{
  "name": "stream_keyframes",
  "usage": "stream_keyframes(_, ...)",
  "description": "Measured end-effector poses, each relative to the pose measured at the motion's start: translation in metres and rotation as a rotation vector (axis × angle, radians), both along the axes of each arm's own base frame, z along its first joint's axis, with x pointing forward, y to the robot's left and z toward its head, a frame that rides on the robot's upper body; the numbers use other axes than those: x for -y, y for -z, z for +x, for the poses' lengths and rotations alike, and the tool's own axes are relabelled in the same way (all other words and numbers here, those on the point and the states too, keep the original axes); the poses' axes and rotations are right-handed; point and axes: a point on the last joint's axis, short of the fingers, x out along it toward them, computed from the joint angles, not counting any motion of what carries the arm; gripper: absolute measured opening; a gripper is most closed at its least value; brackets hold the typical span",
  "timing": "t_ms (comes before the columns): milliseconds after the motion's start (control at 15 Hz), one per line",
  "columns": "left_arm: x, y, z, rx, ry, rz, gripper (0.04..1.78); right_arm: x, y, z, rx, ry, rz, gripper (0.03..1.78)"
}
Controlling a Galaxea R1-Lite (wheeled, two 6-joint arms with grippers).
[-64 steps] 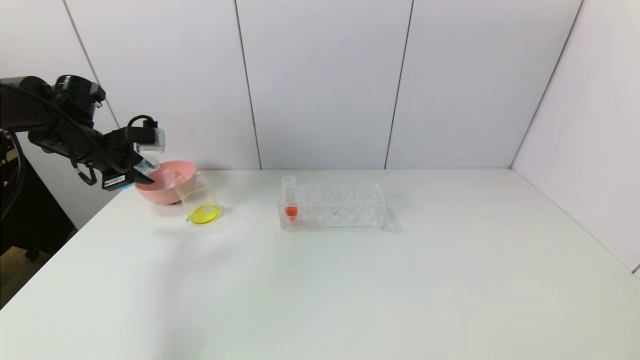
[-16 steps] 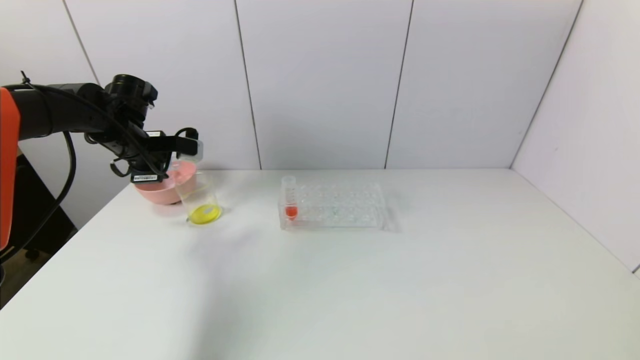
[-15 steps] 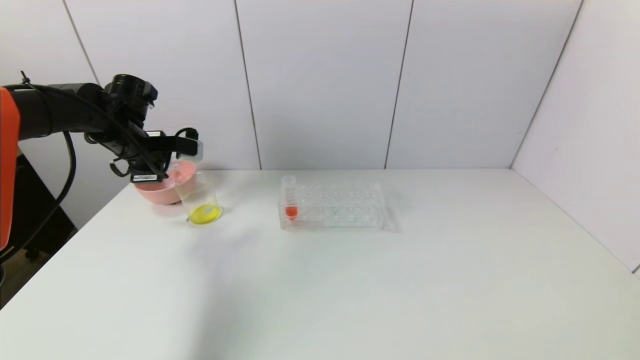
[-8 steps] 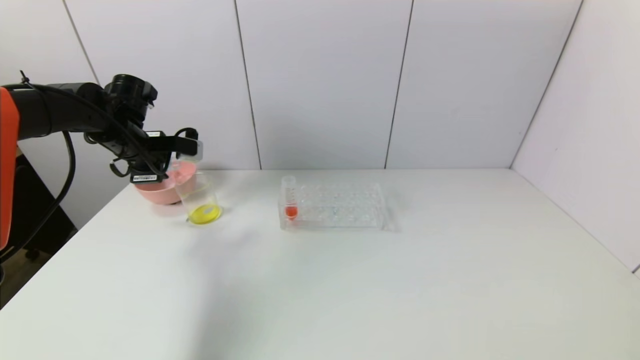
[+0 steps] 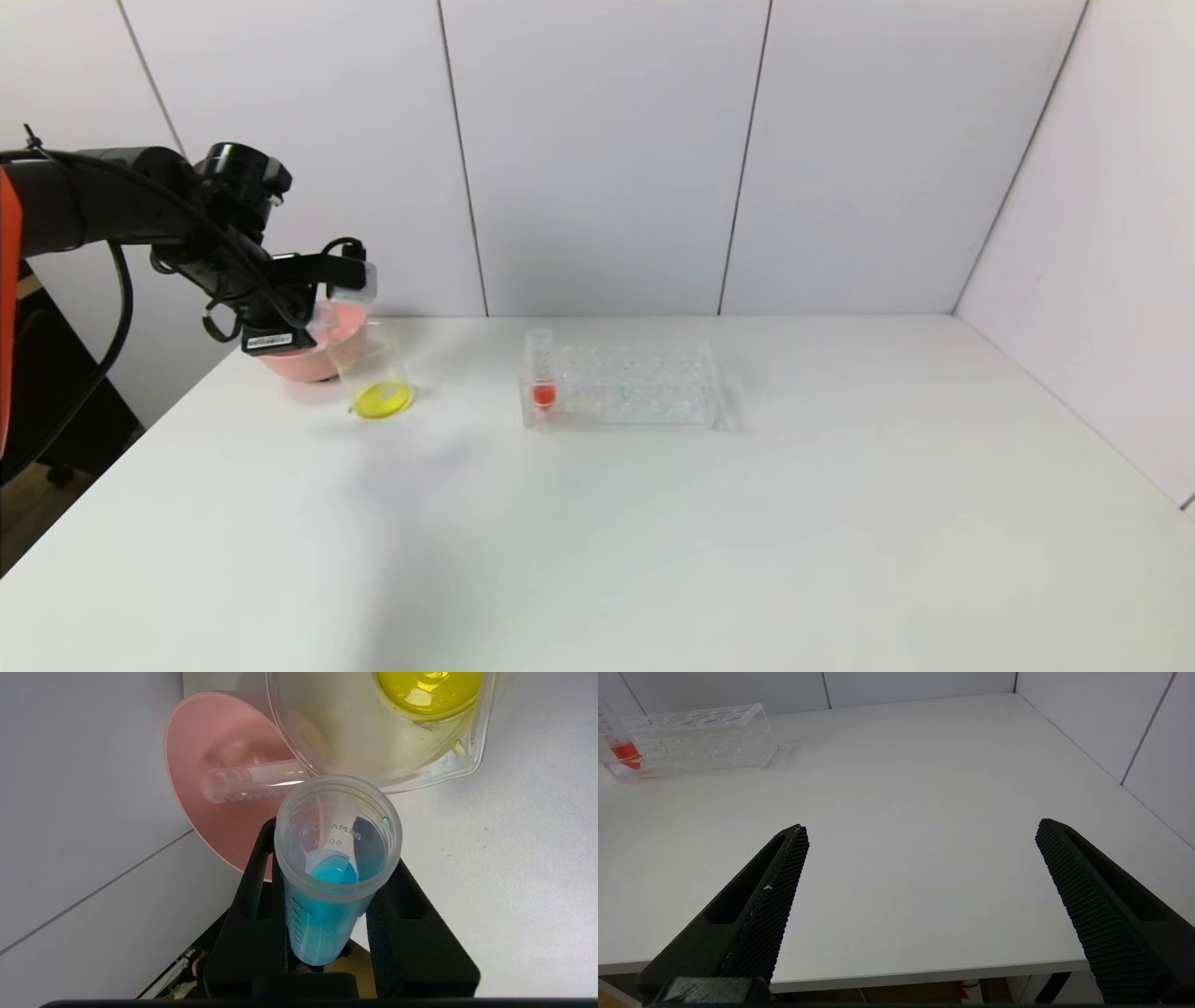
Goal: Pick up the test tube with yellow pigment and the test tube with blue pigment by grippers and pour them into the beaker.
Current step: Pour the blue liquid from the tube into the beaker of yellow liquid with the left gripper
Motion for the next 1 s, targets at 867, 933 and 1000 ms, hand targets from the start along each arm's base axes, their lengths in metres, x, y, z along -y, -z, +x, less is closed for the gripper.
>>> stream_keyframes(867, -0.0003, 0.0005, -0.0039, -0.032, 0.003, -0.004, 0.49, 0.0, 0.0, 0.0, 0.0, 0.0, 0.0, 1.77)
stream_keyframes(933, -0.0004, 0.0005, -0.0039, -0.033, 0.002, -0.003, 0.49, 0.0, 0.0, 0.0, 0.0, 0.0, 0.0, 1.77)
stream_keyframes(1000, -0.0004, 0.0009, -0.0044, -0.038, 0.001, -0.003, 0.49, 0.0, 0.0, 0.0, 0.0, 0.0, 0.0, 1.77)
